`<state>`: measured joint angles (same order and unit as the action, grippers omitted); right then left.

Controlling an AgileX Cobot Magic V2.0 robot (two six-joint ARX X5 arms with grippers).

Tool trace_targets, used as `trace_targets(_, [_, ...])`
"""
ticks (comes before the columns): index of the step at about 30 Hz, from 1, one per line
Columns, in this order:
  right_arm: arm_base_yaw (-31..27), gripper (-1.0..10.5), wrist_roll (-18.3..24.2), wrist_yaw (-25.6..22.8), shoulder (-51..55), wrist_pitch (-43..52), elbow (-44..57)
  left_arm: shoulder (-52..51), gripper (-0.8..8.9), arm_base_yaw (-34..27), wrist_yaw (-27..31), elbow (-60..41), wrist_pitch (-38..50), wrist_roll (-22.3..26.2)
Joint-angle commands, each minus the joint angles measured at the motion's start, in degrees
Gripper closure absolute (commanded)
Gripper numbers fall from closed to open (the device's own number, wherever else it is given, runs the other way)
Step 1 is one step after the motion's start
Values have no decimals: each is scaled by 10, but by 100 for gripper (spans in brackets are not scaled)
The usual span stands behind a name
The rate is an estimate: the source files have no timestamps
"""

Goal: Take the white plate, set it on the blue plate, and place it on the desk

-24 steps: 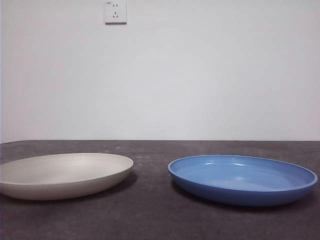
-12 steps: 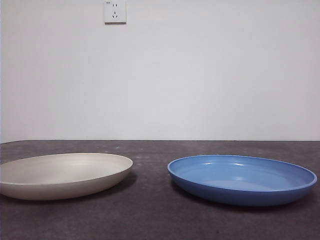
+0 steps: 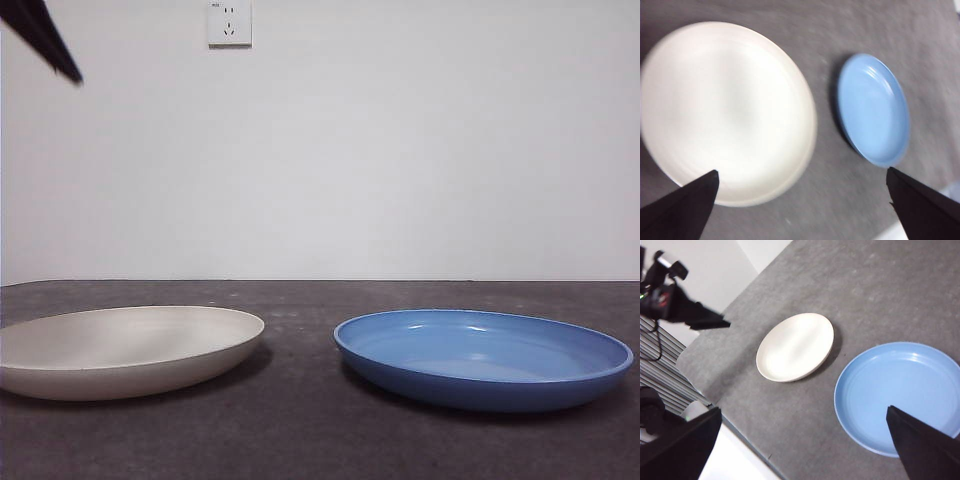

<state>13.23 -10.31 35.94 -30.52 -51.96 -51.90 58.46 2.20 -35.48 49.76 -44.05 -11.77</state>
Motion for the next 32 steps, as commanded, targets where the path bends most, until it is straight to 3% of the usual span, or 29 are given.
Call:
trace_targets(1, [3, 387, 0, 1, -3, -2, -7, 45, 253, -25, -1, 13, 21, -5])
trace_targets(9, [3, 387, 0, 1, -3, -8, -7, 158, 254, -77, -1, 13, 52, 17])
trace_targets(19, [3, 387, 0, 1, -3, -8, -7, 252, 254, -78, -1, 13, 105, 24])
trace_targets(32, [3, 387, 1, 1, -3, -8, -7, 303, 254, -72, -1, 13, 127, 25])
